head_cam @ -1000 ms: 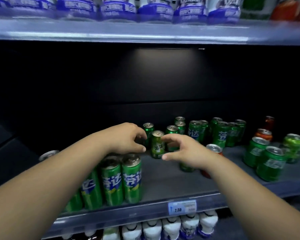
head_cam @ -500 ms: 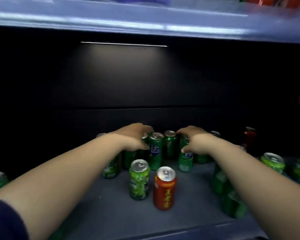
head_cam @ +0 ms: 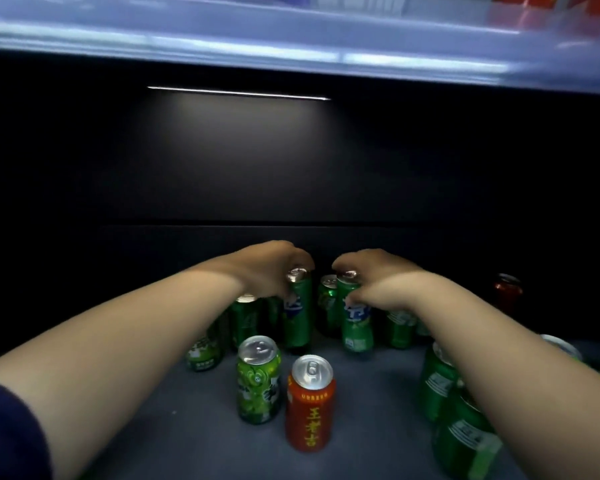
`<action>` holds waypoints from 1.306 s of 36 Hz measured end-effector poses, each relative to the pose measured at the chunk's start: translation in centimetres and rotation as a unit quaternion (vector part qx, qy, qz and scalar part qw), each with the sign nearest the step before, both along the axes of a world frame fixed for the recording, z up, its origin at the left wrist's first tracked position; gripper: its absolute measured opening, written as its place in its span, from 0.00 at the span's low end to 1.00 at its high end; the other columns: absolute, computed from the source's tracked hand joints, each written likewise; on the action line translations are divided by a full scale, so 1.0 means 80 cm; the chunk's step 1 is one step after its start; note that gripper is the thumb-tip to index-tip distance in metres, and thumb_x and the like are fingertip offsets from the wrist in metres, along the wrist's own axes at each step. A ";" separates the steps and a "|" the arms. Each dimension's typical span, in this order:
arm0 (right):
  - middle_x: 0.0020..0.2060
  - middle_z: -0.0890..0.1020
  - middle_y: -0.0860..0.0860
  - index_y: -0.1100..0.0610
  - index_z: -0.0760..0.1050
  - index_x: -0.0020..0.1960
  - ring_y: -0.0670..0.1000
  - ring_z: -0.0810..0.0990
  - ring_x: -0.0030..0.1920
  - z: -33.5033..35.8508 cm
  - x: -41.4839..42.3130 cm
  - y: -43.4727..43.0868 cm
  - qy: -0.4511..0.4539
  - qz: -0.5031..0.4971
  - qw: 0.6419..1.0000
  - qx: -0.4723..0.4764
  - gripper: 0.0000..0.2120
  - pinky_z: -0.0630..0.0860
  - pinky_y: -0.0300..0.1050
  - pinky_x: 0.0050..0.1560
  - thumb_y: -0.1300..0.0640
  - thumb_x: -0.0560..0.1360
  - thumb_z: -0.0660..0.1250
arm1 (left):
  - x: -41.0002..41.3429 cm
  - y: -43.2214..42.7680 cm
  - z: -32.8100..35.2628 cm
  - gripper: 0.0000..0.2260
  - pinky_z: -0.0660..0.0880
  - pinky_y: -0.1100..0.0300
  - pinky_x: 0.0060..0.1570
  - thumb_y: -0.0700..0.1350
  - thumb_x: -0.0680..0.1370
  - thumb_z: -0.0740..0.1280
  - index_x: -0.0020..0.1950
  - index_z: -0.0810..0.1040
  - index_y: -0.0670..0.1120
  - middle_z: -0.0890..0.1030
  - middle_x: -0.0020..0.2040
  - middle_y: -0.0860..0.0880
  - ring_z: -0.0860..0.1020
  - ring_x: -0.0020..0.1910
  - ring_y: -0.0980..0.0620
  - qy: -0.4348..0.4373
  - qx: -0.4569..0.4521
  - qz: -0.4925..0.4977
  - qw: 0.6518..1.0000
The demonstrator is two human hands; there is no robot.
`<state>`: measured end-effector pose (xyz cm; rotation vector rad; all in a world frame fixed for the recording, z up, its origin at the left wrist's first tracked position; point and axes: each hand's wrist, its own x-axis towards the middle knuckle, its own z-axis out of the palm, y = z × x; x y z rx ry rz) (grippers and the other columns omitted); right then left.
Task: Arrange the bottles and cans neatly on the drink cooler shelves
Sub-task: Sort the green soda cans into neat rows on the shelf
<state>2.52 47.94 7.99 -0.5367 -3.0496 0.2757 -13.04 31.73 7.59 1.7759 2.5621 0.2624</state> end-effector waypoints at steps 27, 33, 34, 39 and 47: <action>0.63 0.79 0.46 0.44 0.74 0.67 0.49 0.78 0.60 0.006 -0.160 -0.334 0.064 0.246 0.967 -0.013 0.33 0.77 0.50 0.61 0.52 0.64 0.79 | -0.082 -0.358 0.036 0.30 0.75 0.55 0.56 0.52 0.66 0.79 0.67 0.75 0.54 0.77 0.58 0.55 0.76 0.55 0.53 0.027 -0.062 0.102 0.992; 0.62 0.78 0.44 0.45 0.73 0.67 0.47 0.77 0.60 -0.038 -0.168 -0.360 0.043 0.213 0.975 -0.048 0.32 0.76 0.46 0.59 0.54 0.65 0.81 | -0.100 -0.383 -0.001 0.30 0.77 0.53 0.53 0.52 0.64 0.80 0.65 0.75 0.58 0.78 0.56 0.56 0.77 0.52 0.55 0.011 -0.079 0.099 0.992; 0.61 0.78 0.44 0.45 0.73 0.66 0.47 0.77 0.59 -0.045 -0.169 -0.363 0.043 0.210 0.975 -0.053 0.32 0.76 0.44 0.58 0.54 0.65 0.81 | -0.102 -0.387 -0.007 0.30 0.78 0.53 0.53 0.52 0.64 0.80 0.64 0.75 0.58 0.77 0.56 0.56 0.77 0.52 0.55 0.008 -0.082 0.099 0.992; 0.54 0.81 0.43 0.48 0.75 0.61 0.43 0.77 0.51 -0.064 -0.164 -0.373 0.075 0.198 0.974 -0.076 0.22 0.67 0.26 0.40 0.54 0.69 0.77 | -0.104 -0.396 -0.027 0.22 0.78 0.53 0.51 0.49 0.67 0.76 0.59 0.76 0.60 0.78 0.51 0.58 0.78 0.49 0.57 -0.006 -0.078 0.076 0.994; 0.58 0.80 0.42 0.49 0.74 0.66 0.42 0.78 0.56 -0.058 -0.166 -0.376 0.042 0.191 0.973 -0.118 0.28 0.72 0.32 0.53 0.57 0.68 0.78 | -0.117 -0.407 -0.022 0.25 0.78 0.57 0.53 0.45 0.68 0.76 0.63 0.77 0.61 0.81 0.54 0.60 0.79 0.50 0.60 -0.058 -0.094 0.062 0.992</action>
